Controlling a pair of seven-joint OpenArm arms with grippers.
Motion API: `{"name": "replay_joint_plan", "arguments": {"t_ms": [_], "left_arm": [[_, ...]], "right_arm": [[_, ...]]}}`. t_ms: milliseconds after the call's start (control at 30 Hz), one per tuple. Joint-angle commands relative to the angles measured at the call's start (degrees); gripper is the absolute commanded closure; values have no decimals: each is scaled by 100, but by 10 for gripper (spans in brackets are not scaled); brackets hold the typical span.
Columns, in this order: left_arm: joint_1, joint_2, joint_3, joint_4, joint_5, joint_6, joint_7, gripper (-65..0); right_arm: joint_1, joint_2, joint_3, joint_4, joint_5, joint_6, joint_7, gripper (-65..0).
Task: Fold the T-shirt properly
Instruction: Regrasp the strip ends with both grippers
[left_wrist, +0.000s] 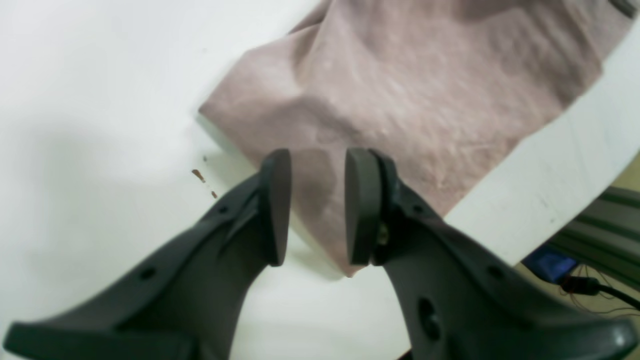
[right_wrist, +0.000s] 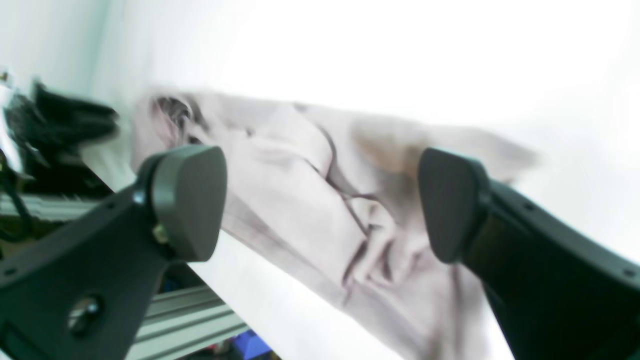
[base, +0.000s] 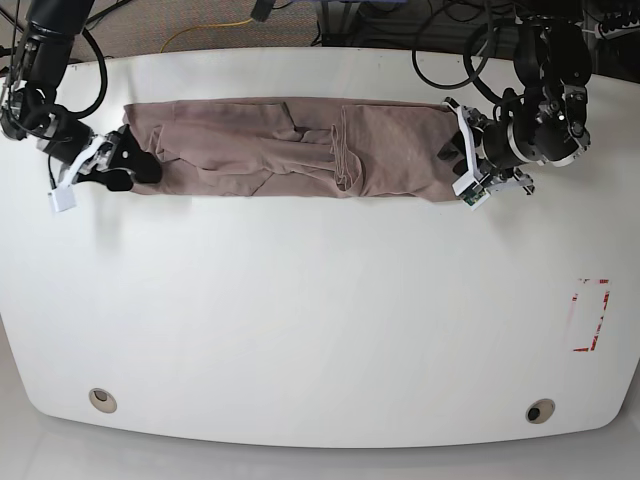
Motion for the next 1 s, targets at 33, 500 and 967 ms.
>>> {"name": "replay_joint_plan", "arguments": {"t_ms": [33, 500, 967], "left_arm": [[-52, -37, -13, -52, -4, -6, -129, -160], [-52, -37, -40, -579, -4, -6, -410, -158], [27, -46, -48, -755, -21, -6, -525, -158]], "right_arm": [[26, 204, 458, 70, 178, -331, -30, -561], [-27, 160, 607, -607, -587, -516, -101, -563], [26, -455, 581, -590, -1791, -296, -48, -563]]}}
